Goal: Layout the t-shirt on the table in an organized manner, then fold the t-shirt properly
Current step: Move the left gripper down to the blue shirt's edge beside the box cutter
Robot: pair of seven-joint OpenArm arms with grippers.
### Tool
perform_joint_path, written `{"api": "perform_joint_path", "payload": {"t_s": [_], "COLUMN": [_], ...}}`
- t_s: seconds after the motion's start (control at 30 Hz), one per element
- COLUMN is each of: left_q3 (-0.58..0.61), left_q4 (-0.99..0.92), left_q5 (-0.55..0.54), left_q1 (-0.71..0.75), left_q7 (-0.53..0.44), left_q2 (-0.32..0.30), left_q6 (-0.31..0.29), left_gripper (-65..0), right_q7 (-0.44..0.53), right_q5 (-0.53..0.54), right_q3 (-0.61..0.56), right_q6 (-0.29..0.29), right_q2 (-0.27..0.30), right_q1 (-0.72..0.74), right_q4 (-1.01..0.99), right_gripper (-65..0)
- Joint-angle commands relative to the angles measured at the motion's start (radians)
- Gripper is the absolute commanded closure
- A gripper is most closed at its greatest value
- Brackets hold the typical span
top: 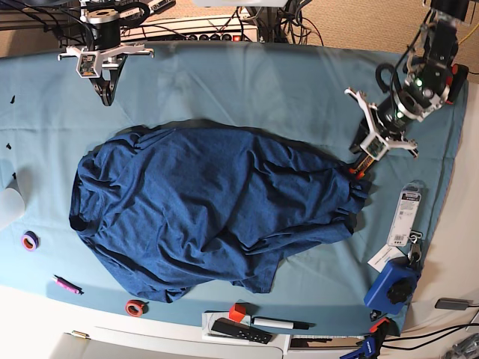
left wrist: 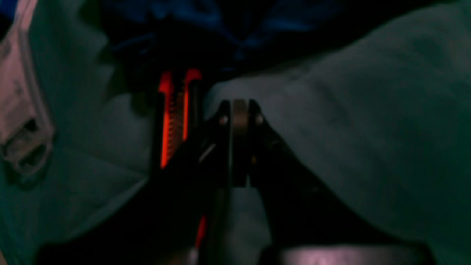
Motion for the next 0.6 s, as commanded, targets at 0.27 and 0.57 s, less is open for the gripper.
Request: {"api": "perform_joint_path", "payload": {"t_s": [0.27, 0.57], "left_q3": [-0.009, -0.008], "left_q4": [-0.046, -0.121], "left_q5": [-0.081, -0.087], "left_q1": [-0.097, -0.117], "left_q7": [0.026, 0.034], "left_q2": [0.014, 0.072], "left_q6": [0.002, 0.006], "left_gripper": [0.0, 0.0], "right_q7": [0.026, 0.026], "right_q5": [0.002, 0.002], "right_q3": [0.006, 0.006], "right_q6": [-0.001, -0.001], "right_q2": [0.005, -0.003], "right_q1": [-0.008, -0.008], "right_q4": [0.013, 0.013], "right_gripper": [0.0, 0.0]}}
